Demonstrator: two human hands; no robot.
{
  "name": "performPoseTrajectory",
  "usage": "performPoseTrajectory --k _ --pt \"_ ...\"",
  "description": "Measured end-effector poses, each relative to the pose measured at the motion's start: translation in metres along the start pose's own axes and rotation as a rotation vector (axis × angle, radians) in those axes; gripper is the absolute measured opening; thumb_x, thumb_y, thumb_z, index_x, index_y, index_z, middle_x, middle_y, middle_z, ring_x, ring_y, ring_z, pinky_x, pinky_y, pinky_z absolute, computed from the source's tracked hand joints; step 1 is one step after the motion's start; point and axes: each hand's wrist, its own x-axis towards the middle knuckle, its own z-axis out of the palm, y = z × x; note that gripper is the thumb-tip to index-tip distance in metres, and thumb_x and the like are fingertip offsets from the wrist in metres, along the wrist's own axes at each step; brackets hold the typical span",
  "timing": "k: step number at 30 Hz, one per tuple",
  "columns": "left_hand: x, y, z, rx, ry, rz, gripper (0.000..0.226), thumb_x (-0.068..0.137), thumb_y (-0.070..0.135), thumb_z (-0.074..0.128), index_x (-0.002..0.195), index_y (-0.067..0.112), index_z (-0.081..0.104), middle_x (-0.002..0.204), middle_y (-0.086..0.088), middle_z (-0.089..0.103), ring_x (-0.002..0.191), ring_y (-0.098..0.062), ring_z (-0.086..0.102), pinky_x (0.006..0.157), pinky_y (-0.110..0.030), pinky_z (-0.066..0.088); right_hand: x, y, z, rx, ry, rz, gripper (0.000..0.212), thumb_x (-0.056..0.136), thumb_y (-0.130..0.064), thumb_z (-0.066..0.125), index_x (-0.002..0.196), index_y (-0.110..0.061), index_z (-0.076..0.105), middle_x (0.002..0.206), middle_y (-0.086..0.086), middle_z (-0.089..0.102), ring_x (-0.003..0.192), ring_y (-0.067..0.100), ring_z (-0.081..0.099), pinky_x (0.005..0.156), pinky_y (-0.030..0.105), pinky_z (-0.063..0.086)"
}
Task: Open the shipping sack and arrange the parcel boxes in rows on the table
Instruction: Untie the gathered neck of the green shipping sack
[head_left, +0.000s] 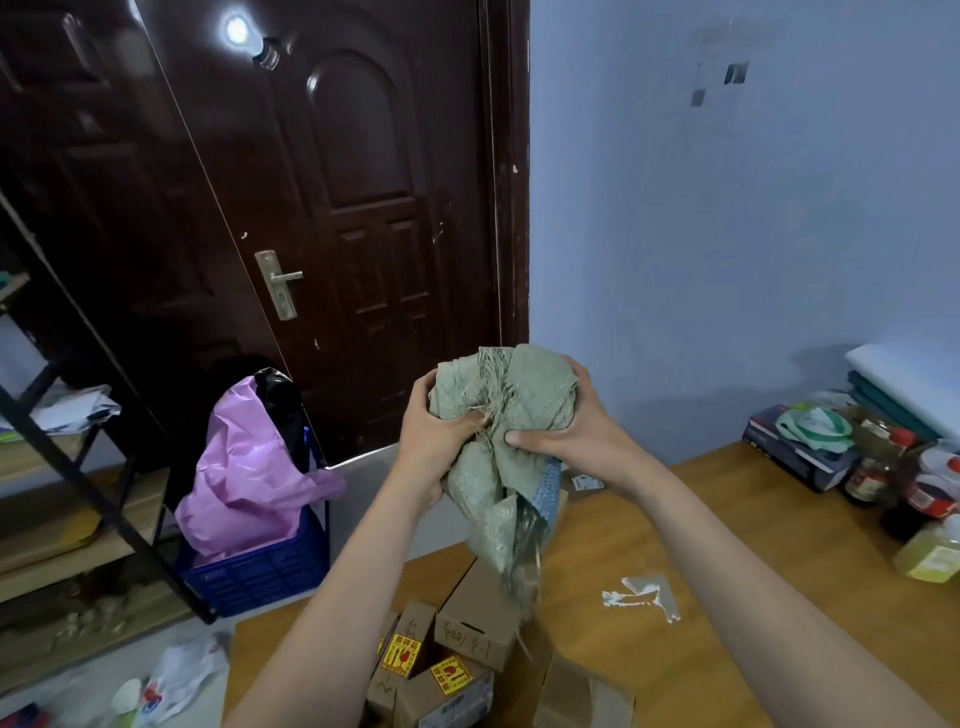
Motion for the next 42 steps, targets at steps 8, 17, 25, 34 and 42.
performPoseTrajectory --k 8,17,25,34,42 --pt "-0.001 -0.005 0.022 -0.088 0.03 -0.193 0.053 0.085 0.03 0.074 0.13 0.019 0.047 0.121 -0.007 0.065 0.105 -0.021 0.067 0.092 -0.045 0.056 -0.002 0.007 -0.014 -0.006 0.002 -0.029 0.118 0.058 -0.018 0.095 0.145 -0.045 0.021 0.134 -0.011 0.047 0.119 0.006 0.054 0.091 0.015 0.048" --pt "0.01 -0.01 0.07 -0.061 -0.466 -0.107 0.114 0.06 0.012 0.088 0.144 0.05 0.02 0.137 0.004 0.054 0.12 -0.013 0.061 0.095 -0.038 0.055 0.003 0.018 -0.065 0.168 0.339 0.059 0.085 0.058 -0.018 0.095 0.129 -0.029 0.048 0.112 -0.005 0.067 0.098 0.01 0.069 0.068 0.019 0.057" --pt "0.038 -0.037 0.144 0.037 -0.293 -0.003 0.105 0.058 0.02 0.093 0.141 0.031 0.03 0.129 0.009 0.056 0.117 -0.008 0.059 0.097 -0.036 0.054 0.007 0.04 -0.114 0.139 0.438 0.129 0.065 0.07 -0.023 0.087 0.126 -0.026 0.053 0.108 -0.008 0.071 0.095 0.008 0.07 0.076 0.026 0.057" --pt "0.071 -0.09 0.237 0.227 -0.465 0.058 0.103 0.065 0.014 0.091 0.143 0.034 0.026 0.132 0.011 0.051 0.121 -0.006 0.054 0.101 -0.027 0.046 0.0 0.114 -0.181 0.114 0.685 0.285 0.037 0.083 -0.01 0.073 0.117 -0.019 0.063 0.099 -0.008 0.071 0.09 0.01 0.069 0.077 0.034 0.059" --pt "0.086 -0.177 0.327 0.45 -0.6 0.064 0.081 0.073 0.017 0.086 0.128 0.043 0.033 0.126 0.011 0.054 0.123 -0.016 0.055 0.101 -0.031 0.045 -0.008 0.202 -0.238 0.043 0.839 0.442 0.037 0.088 0.001 0.063 0.122 -0.013 0.061 0.101 -0.003 0.068 0.095 0.021 0.065 0.075 0.032 0.053"
